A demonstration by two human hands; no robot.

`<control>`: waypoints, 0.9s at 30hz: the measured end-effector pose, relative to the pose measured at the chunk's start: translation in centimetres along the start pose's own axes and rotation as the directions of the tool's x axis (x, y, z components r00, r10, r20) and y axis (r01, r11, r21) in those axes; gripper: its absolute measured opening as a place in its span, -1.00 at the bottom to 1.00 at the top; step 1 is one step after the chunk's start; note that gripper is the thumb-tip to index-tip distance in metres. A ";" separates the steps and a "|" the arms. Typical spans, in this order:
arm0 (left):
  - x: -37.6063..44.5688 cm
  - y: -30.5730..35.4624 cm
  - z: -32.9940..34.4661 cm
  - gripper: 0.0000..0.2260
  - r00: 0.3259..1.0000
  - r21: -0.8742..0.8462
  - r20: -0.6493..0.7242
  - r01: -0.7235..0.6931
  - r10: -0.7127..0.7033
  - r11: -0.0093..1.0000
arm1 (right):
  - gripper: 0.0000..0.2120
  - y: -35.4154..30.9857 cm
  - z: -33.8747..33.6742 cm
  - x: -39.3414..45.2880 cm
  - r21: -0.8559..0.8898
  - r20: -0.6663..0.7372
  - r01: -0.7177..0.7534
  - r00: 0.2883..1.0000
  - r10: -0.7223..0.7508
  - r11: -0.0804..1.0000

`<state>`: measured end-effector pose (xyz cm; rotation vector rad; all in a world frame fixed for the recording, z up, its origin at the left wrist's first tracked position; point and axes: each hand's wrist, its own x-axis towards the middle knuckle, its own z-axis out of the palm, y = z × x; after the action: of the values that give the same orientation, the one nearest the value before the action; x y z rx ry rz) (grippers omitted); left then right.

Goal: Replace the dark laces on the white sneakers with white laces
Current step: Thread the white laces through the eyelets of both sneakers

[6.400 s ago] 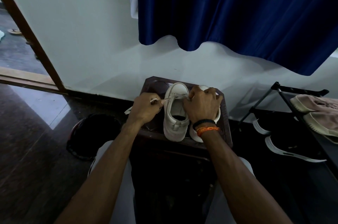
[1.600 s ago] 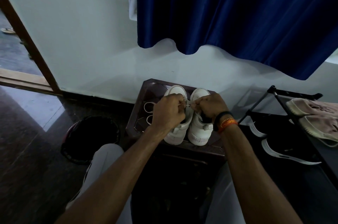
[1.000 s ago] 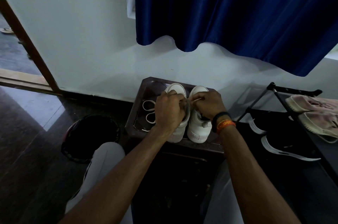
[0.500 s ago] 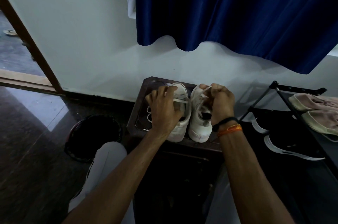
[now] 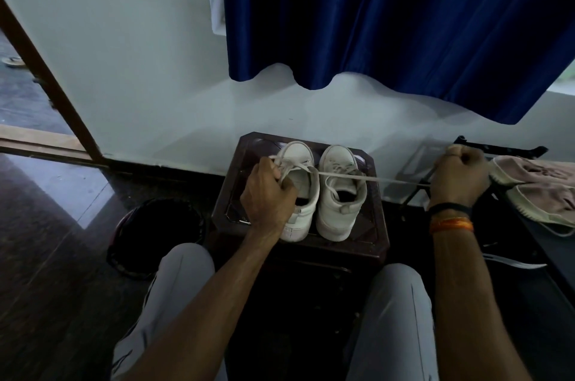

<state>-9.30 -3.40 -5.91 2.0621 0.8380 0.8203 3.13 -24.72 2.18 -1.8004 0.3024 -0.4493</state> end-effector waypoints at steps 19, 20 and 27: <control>0.2 -0.4 0.2 -0.85 0.999 -0.012 0.043 0.032 -0.032 0.999 | -0.89 -0.6 6.6 -7.0 -0.304 0.762 0.712 0.581 -0.286 0.633; 0.2 -0.4 0.3 -0.85 0.999 -0.011 0.034 0.040 -0.040 0.999 | -0.88 -0.4 6.2 -6.6 -0.343 0.729 0.712 0.614 -0.304 0.613; 0.3 -0.6 0.6 -0.87 0.998 -0.030 0.015 0.065 -0.065 0.997 | -0.83 -0.9 2.3 -3.1 -0.502 0.354 0.519 0.853 -0.384 0.691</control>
<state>-8.83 -3.17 -6.61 2.0015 0.8753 0.7775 1.37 -21.13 2.06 -2.5328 -0.2139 -0.5303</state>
